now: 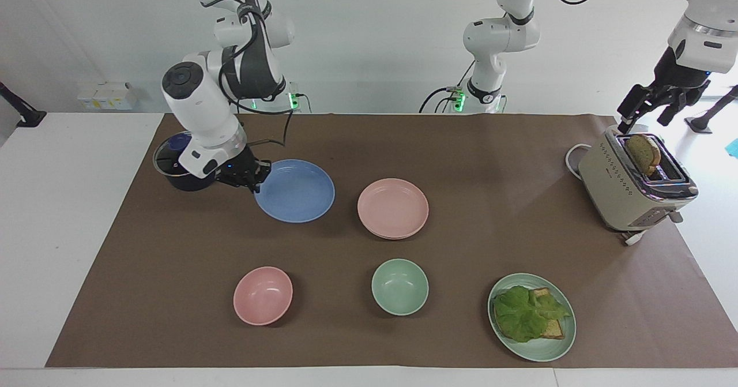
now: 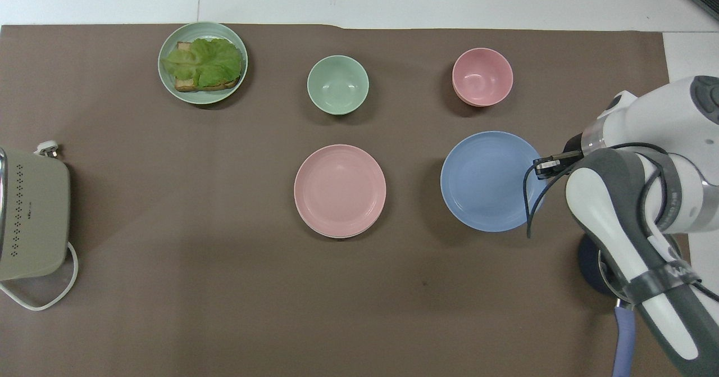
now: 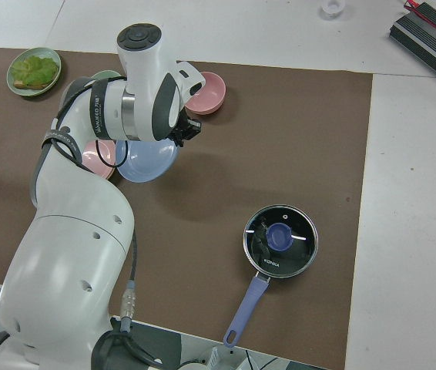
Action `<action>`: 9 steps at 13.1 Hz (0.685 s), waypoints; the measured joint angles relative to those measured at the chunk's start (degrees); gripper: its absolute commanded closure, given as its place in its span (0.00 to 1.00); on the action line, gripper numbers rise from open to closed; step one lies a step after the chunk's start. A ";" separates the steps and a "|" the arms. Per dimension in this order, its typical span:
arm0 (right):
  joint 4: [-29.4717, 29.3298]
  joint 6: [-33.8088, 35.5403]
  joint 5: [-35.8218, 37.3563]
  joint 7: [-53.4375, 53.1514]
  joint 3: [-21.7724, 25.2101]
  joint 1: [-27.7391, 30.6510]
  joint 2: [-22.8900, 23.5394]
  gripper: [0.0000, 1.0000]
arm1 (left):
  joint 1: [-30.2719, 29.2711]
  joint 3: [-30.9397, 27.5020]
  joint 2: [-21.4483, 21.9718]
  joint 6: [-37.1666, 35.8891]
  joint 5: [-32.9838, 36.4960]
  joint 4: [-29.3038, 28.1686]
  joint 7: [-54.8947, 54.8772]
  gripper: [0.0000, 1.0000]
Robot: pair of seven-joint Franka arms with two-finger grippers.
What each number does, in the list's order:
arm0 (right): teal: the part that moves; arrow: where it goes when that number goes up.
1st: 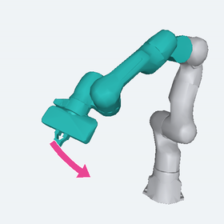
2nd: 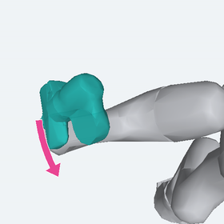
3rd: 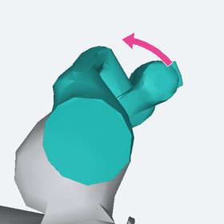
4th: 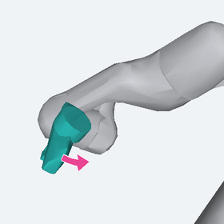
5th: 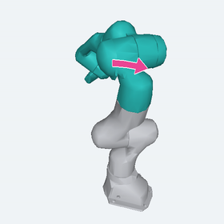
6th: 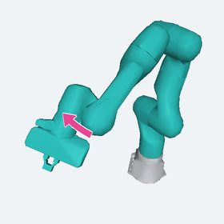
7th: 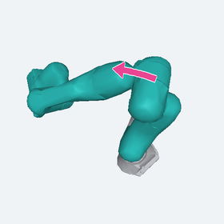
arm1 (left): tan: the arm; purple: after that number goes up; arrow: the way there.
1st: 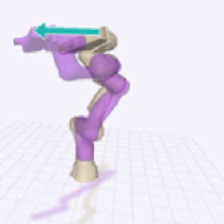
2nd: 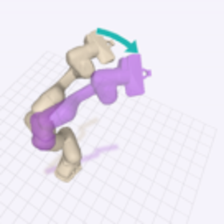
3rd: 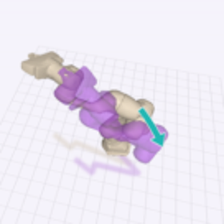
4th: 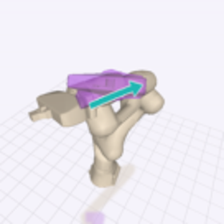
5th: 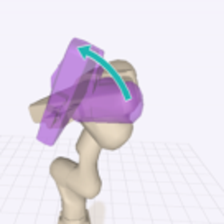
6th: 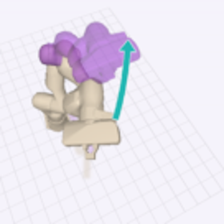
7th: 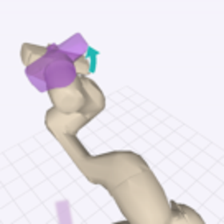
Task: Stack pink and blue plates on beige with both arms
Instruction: 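Carry the blue plate with the right gripper onto the pink plate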
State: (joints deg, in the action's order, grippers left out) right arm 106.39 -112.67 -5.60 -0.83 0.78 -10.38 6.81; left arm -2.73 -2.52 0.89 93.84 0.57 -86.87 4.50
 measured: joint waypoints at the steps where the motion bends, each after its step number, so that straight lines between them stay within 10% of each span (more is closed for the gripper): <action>1: -0.03 -1.32 0.00 -2.85 -0.36 -2.06 0.07 1.00 | 0.00 0.00 0.00 0.00 0.00 0.00 0.00 0.00; 9: -0.02 -11.29 -1.97 -21.04 -1.22 -13.96 3.55 1.00 | 0.00 0.00 0.00 0.00 0.00 0.00 0.00 0.00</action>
State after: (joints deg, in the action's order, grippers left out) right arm 106.37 -123.96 -7.57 -21.87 -0.44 -24.33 10.36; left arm -2.73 -2.52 0.89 93.84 0.57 -86.87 4.50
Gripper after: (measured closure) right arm 0.956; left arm 0.000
